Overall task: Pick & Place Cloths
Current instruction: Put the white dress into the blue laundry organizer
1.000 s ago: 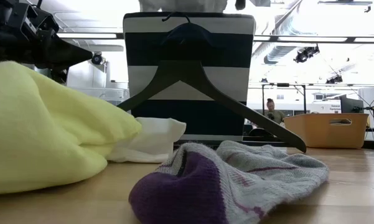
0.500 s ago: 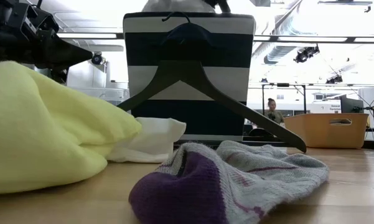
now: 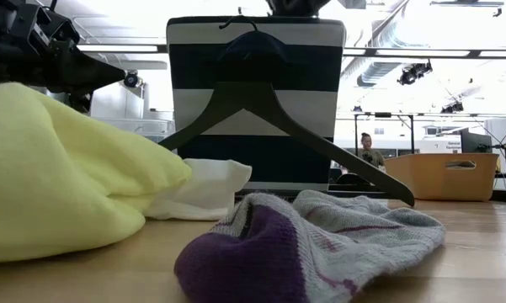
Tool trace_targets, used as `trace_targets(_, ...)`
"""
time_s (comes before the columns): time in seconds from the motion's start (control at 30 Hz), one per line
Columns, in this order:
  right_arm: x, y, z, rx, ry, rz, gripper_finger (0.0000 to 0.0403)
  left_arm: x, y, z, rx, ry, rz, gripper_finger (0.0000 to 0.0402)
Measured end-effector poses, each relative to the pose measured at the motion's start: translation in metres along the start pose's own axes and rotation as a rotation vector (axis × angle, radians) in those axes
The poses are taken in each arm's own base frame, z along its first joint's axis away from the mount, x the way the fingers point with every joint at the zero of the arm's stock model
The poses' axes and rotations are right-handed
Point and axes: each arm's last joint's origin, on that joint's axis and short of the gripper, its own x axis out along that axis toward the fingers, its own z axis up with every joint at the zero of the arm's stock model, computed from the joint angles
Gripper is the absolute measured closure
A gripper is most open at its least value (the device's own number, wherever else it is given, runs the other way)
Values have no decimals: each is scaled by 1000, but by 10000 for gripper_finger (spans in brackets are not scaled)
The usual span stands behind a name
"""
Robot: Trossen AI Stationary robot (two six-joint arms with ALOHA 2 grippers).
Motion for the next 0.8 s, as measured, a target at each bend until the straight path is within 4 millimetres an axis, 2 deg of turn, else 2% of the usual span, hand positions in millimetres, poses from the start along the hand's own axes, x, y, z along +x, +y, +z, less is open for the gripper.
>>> trace_targets(0.4,45,-2,-29,25,242,8,365,0,0,0,0,-1,0,391)
trace_targets(0.6,52,-2,-40,44,338,-9,361,0,0,0,0,0,0,391)
trace_targets(0.8,55,-2,-40,84,337,-32,329,0,0,0,0,-1,0,391)
